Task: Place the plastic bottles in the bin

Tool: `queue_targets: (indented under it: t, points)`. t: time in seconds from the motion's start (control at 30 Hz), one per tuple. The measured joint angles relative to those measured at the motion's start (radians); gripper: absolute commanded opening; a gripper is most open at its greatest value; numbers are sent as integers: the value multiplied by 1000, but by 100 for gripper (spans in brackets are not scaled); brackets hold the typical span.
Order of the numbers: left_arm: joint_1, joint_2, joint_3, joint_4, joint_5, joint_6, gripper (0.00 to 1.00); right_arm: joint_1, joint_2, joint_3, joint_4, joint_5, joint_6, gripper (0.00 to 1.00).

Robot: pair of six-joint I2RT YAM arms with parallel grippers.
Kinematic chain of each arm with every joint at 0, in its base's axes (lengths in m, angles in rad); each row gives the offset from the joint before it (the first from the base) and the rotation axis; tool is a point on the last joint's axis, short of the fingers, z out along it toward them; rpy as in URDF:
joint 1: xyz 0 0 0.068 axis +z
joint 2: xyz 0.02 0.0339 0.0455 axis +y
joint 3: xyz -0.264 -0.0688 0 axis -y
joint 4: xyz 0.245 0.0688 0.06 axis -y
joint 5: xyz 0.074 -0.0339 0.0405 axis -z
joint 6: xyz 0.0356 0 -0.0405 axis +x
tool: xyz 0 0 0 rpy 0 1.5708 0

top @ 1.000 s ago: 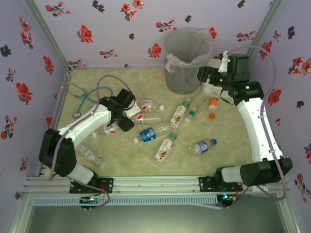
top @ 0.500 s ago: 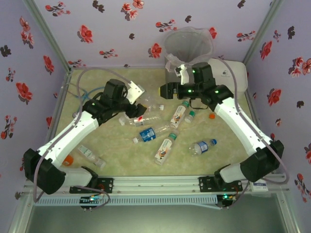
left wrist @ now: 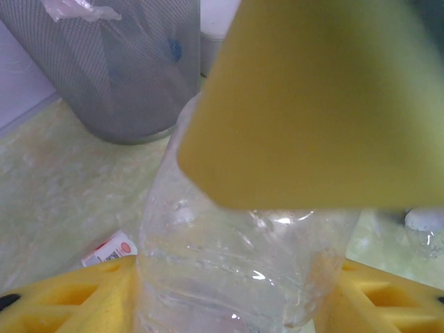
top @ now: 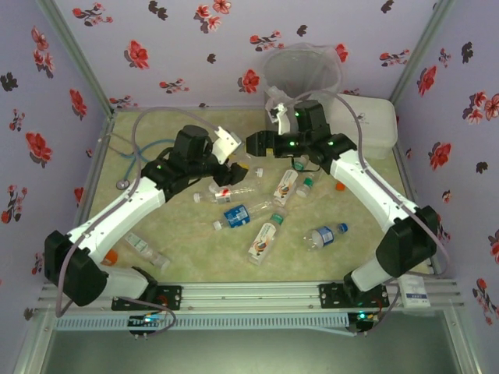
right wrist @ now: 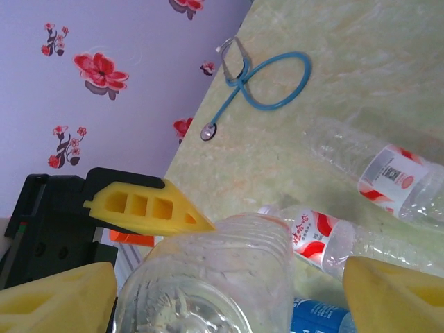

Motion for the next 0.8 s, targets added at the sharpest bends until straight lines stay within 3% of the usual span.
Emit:
queue_targets:
  t: [0.13, 0.27, 0.33, 0.5, 0.63, 0.8]
  points:
    - [0, 8, 0, 8, -24, 0, 61, 4, 4, 0, -5, -4, -1, 83]
    - [0, 8, 0, 34, -39, -3, 62, 4, 6, 2, -23, -3, -7, 63]
    - [0, 8, -2, 36, -46, -3, 63, 5, 6, 9, -25, -3, -2, 58]
    - [0, 3, -20, 67, -53, -9, 80, 8, 16, 36, -49, 10, -4, 50]
    - [0, -40, -54, 74, -77, -15, 100, -25, 40, 119, -108, 43, -26, 45]
    - [0, -102, -78, 61, -125, -55, 100, -105, 55, 322, -202, 124, -90, 39]
